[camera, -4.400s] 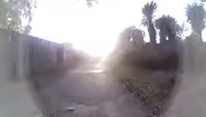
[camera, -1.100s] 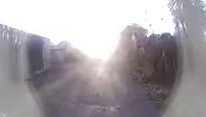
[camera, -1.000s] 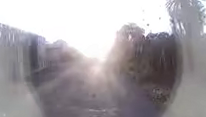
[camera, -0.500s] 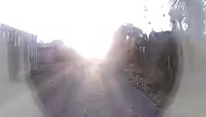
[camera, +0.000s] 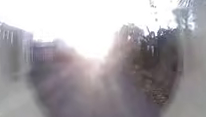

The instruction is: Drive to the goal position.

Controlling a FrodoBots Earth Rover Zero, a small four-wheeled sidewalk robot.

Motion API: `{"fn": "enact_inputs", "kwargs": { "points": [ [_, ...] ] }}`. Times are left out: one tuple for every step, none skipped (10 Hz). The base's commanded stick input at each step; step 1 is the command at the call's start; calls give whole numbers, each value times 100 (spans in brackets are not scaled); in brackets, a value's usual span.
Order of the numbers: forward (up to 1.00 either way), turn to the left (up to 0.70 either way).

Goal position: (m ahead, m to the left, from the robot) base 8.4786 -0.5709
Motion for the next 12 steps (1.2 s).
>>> {"fn": "enact_inputs", "kwargs": {
  "points": [
    [100, 0],
    [100, 0],
    [100, 0],
    [100, 0],
    [100, 0],
    [100, 0],
    [100, 0],
    [100, 0],
    [100, 0],
    [100, 0],
    [100, 0],
    [100, 0]
  ]
}}
